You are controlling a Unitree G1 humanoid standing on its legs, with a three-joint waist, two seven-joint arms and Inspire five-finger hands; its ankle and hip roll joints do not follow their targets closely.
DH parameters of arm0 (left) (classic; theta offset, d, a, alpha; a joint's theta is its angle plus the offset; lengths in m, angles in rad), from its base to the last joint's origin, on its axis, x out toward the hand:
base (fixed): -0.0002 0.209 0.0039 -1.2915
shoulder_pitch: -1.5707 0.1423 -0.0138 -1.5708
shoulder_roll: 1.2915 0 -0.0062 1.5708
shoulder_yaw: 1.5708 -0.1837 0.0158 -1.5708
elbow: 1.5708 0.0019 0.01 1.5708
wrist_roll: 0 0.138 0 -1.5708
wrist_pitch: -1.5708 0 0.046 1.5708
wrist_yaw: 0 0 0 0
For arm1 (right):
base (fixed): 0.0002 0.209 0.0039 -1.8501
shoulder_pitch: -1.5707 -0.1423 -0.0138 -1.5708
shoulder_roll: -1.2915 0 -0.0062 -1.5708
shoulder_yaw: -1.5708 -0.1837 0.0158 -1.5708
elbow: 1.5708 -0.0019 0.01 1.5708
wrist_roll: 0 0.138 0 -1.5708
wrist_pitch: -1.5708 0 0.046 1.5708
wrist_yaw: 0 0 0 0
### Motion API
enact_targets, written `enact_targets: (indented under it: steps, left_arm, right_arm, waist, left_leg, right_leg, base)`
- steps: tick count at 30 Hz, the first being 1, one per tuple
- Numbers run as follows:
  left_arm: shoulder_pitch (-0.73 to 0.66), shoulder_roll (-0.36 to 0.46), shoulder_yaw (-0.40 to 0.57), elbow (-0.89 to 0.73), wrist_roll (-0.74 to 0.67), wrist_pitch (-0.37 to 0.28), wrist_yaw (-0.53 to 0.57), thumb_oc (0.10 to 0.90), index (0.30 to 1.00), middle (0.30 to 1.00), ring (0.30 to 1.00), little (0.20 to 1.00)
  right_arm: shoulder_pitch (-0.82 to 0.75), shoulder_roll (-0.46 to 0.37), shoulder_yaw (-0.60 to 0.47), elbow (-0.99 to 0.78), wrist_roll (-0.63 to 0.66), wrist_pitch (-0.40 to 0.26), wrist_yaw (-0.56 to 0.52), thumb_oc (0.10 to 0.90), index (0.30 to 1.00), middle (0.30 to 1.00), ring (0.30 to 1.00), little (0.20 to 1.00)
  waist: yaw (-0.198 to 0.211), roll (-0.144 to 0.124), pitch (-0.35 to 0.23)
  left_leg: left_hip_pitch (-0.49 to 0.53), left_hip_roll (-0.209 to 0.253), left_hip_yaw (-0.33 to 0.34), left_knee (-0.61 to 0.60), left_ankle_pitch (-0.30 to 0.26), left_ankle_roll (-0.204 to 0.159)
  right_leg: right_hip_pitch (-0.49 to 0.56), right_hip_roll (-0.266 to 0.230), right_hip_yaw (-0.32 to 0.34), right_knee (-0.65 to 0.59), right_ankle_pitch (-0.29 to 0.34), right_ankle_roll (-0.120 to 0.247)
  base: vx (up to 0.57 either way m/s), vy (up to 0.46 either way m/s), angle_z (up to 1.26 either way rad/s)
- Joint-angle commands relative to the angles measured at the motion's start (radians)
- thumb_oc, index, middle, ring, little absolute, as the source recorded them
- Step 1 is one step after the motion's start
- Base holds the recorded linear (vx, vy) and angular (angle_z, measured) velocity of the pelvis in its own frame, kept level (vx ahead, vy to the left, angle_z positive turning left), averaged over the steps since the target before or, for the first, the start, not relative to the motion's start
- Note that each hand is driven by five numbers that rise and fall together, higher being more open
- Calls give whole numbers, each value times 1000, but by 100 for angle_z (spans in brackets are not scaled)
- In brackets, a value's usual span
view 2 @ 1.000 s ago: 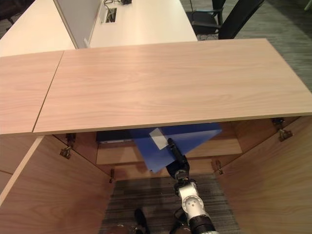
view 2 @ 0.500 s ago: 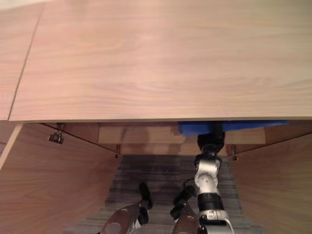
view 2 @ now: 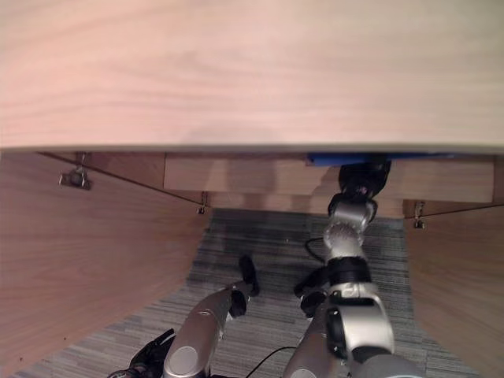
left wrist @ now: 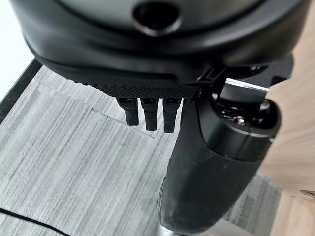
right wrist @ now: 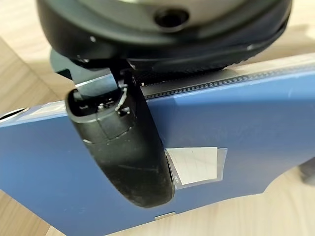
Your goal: Put the empty folder in the office cabinet
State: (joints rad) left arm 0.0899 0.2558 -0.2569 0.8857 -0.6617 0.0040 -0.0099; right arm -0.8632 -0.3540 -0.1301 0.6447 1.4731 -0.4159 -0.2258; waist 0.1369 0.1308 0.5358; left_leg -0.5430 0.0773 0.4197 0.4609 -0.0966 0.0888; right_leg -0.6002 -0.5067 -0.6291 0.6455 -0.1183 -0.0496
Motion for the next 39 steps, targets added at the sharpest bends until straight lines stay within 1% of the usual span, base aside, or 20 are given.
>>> enact_targets:
  steps: [1,4,8,9,10,11,14,16,18,21,26,27,29,31,33,39]
  left_arm:
    - [94,45,-32,-15,-18,34,26,800,900,900,900,900]
    - [89,45,-44,-36,-23,44,36,800,900,900,900,900]
    - [84,53,-46,-48,-19,47,43,800,900,900,900,900]
    - [85,56,-49,-57,-24,51,47,800,900,900,900,900]
    - [85,56,-49,-58,-24,51,47,800,900,900,900,900]
    - [86,61,-54,-70,-30,55,50,800,900,900,900,900]
    - [88,66,-63,-79,-40,62,57,800,900,900,900,900]
    - [90,67,-68,-81,-45,68,62,800,900,900,900,900]
    - [93,66,-69,-82,-43,72,63,800,900,900,900,900]
    - [96,66,-72,-83,-41,75,64,800,900,900,900,900]
    - [88,80,-77,-98,-50,73,66,800,900,900,900,900]
    - [89,88,-77,-93,-50,72,66,800,900,900,900,900]
    - [88,90,-76,-90,-51,72,64,800,900,900,900,900]
    - [84,91,-82,-88,-50,74,66,800,900,900,900,900]
    - [83,93,-81,-85,-49,75,65,800,900,900,900,900]
    - [86,106,-80,-83,-46,81,49,800,900,900,900,900]
  right_arm:
    - [-85,-77,11,-73,-72,-20,39,400,300,300,300,300]
    - [-115,-81,9,-43,-54,-19,36,400,300,300,300,300]
    - [-129,-87,10,-37,-42,-26,35,400,300,300,300,300]
    - [-144,-94,16,-40,-48,-32,30,400,300,300,300,300]
    - [-144,-94,16,-41,-49,-32,28,400,300,300,300,300]
    - [-162,-103,27,-55,-59,-35,17,400,300,300,300,300]
    - [-196,-118,48,-65,-73,-39,2,400,300,300,300,300]
    - [-209,-113,59,-68,-75,-36,-1,400,300,300,300,300]
    - [-213,-103,60,-75,-75,-37,0,400,300,300,300,300]
    - [-220,-93,62,-82,-68,-41,1,400,300,300,300,300]
    - [-273,-132,55,-7,-55,-31,-15,400,300,300,300,300]
    - [-289,-153,60,32,-40,-17,-13,800,900,900,900,900]
    - [-313,-173,71,65,-24,-10,-5,800,900,900,900,900]
    - [-319,-173,57,77,-14,-9,-7,800,900,900,900,900]
    - [-325,-180,66,93,1,-6,3,800,900,900,900,900]
    - [-313,-167,124,111,13,73,72,800,900,900,900,900]
  waist:
    - [-2,12,-16]
    - [7,20,-16]
    - [15,22,-16]
    - [18,24,-16]
    - [18,23,-16]
    - [20,22,-16]
    - [22,22,-16]
    - [23,22,-16]
    - [26,22,-16]
    - [30,21,-16]
    - [41,32,-22]
    - [45,36,-26]
    - [50,38,-27]
    - [53,45,-29]
    - [55,46,-31]
    - [62,39,-32]
  left_leg:
    - [15,54,-24,78,-124,-62]
    - [-9,56,-22,134,-151,-49]
    - [-22,54,-18,175,-170,-44]
    - [-36,52,-16,203,-182,-41]
    - [-38,52,-15,206,-184,-41]
    - [-61,53,-14,243,-197,-37]
    - [-93,53,-16,284,-217,-27]
    - [-108,53,-17,301,-224,-21]
    - [-118,54,-17,313,-231,-18]
    - [-124,51,-18,313,-234,-16]
    - [-133,38,-22,296,-226,-17]
    - [-136,35,-26,296,-225,-17]
    - [-138,33,-26,296,-225,-16]
    - [-140,31,-27,296,-227,-15]
    - [-141,29,-28,295,-226,-15]
    - [-120,29,-23,260,-211,-26]
  right_leg:
    - [48,21,77,-8,-38,102]
    - [19,4,95,50,-84,77]
    - [4,-9,107,89,-115,60]
    - [-10,-19,119,120,-134,50]
    - [-13,-21,121,124,-137,49]
    - [-29,-27,134,155,-159,35]
    - [-68,-42,153,208,-186,19]
    - [-87,-47,163,233,-198,11]
    - [-103,-53,170,252,-208,7]
    - [-113,-62,169,260,-204,11]
    - [-113,-79,159,258,-195,20]
    - [-113,-85,158,262,-196,20]
    - [-113,-87,157,264,-196,21]
    - [-113,-91,155,267,-198,21]
    - [-114,-94,154,269,-197,23]
    - [-89,-97,139,243,-174,36]
  base:
    - [0,0,0]
    - [2,1,1]
    - [-1,-1,1]
    - [-5,-1,10]
    - [-16,-9,10]
    - [-24,-11,5]
    - [-31,-4,6]
    - [-20,2,6]
    - [0,0,0]
    - [0,0,0]
    - [4,1,1]
    - [16,6,7]
    - [10,14,11]
    - [12,9,7]
    - [0,0,0]
    - [0,0,0]
